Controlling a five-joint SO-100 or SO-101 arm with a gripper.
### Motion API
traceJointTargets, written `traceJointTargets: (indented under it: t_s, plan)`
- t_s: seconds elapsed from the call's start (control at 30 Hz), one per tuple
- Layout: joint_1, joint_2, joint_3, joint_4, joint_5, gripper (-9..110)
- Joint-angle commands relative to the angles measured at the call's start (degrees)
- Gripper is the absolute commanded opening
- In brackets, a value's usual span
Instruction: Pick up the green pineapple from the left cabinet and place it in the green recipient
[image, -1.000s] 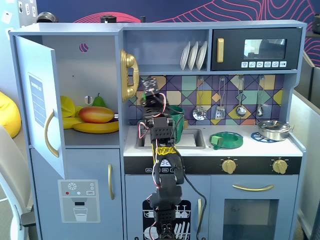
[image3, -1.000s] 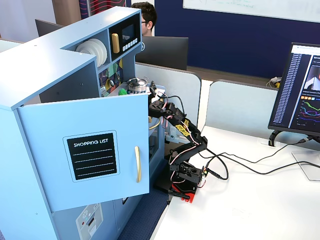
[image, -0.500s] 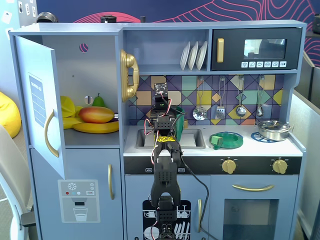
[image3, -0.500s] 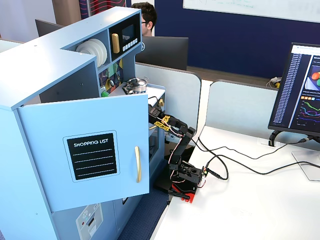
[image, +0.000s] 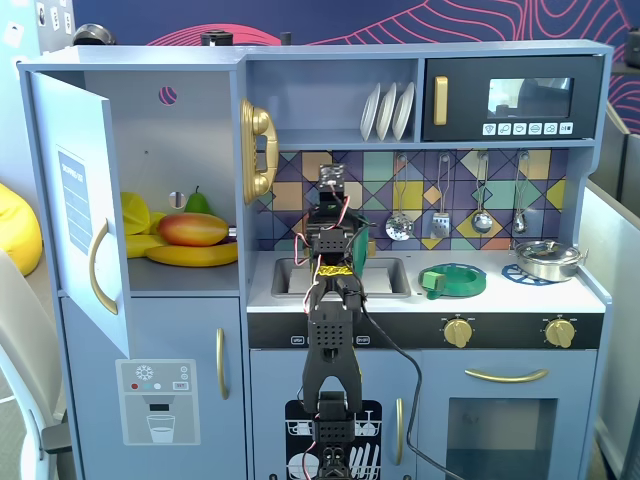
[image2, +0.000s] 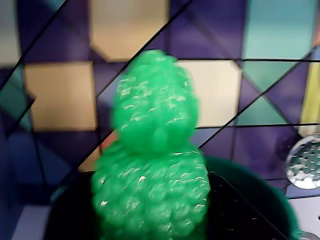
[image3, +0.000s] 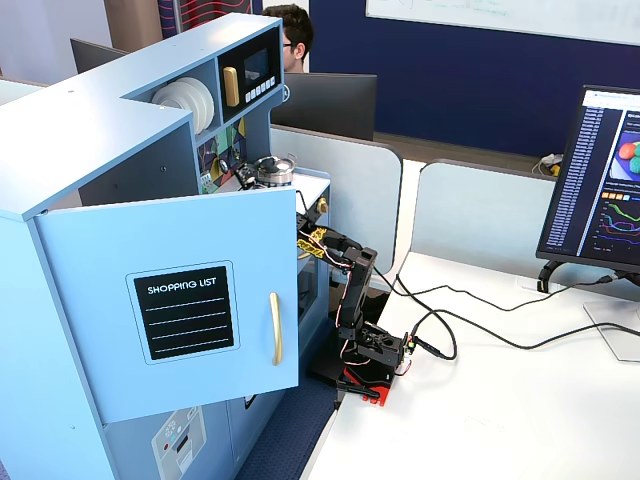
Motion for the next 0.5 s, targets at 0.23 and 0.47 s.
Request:
traceJointTargets:
  t_s: [0.23,0.47]
  plan:
    - [0.88,1.67,-4.31,-1.05,4.39,43]
    - [-0.70,17.31,9.23,-1.85,-0.09,41]
